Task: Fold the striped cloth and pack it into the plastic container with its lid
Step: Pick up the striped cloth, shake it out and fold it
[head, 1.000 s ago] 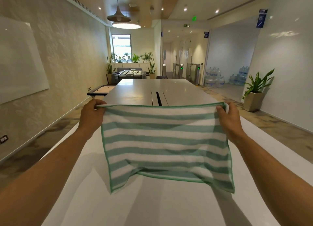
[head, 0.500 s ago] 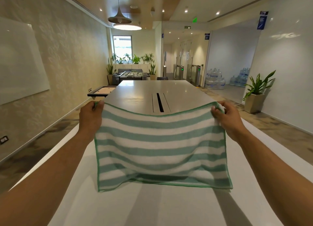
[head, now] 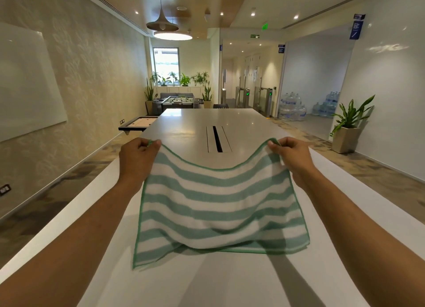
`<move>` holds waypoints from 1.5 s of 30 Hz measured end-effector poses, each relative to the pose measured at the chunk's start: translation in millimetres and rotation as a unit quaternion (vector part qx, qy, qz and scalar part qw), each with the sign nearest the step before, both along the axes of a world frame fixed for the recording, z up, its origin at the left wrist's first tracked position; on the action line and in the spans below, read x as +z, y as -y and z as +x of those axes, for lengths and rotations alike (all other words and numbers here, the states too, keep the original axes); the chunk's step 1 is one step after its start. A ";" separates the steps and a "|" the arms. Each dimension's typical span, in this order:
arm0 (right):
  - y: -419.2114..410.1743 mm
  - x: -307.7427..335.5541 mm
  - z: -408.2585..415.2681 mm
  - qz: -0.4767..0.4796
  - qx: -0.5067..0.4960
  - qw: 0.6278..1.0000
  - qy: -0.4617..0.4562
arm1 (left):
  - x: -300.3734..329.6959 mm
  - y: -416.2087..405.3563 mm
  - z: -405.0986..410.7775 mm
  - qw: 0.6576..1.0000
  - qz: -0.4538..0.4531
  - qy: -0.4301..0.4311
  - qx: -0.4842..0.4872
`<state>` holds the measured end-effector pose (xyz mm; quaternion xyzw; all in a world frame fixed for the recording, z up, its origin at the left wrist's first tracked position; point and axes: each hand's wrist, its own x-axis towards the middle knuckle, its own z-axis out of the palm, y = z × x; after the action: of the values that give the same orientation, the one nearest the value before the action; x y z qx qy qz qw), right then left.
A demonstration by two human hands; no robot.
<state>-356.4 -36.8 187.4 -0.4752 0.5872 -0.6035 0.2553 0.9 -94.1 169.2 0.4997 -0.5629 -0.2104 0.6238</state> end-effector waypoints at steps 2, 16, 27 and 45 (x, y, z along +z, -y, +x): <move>0.4 7.5 22.9 0.014 0.016 1.000 0.002 | 11.7 -8.9 -16.8 0.999 -0.009 -0.011 -0.030; -6.3 45.7 113.7 -0.104 0.113 0.975 -0.163 | 70.8 -47.6 -82.0 0.947 0.021 0.093 -0.308; -6.9 42.3 111.1 -0.103 0.158 0.971 -0.148 | 67.6 -47.5 -89.9 0.967 -0.092 0.187 -0.147; -13.7 48.0 107.8 -0.103 0.168 0.952 -0.235 | 63.1 -52.5 -99.9 0.957 -0.088 0.257 -0.105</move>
<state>-248.6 -23.1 235.5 -0.7189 0.4768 -0.4807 0.1574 -99.1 -41.6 232.3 0.4187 -0.7698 -0.0885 0.4737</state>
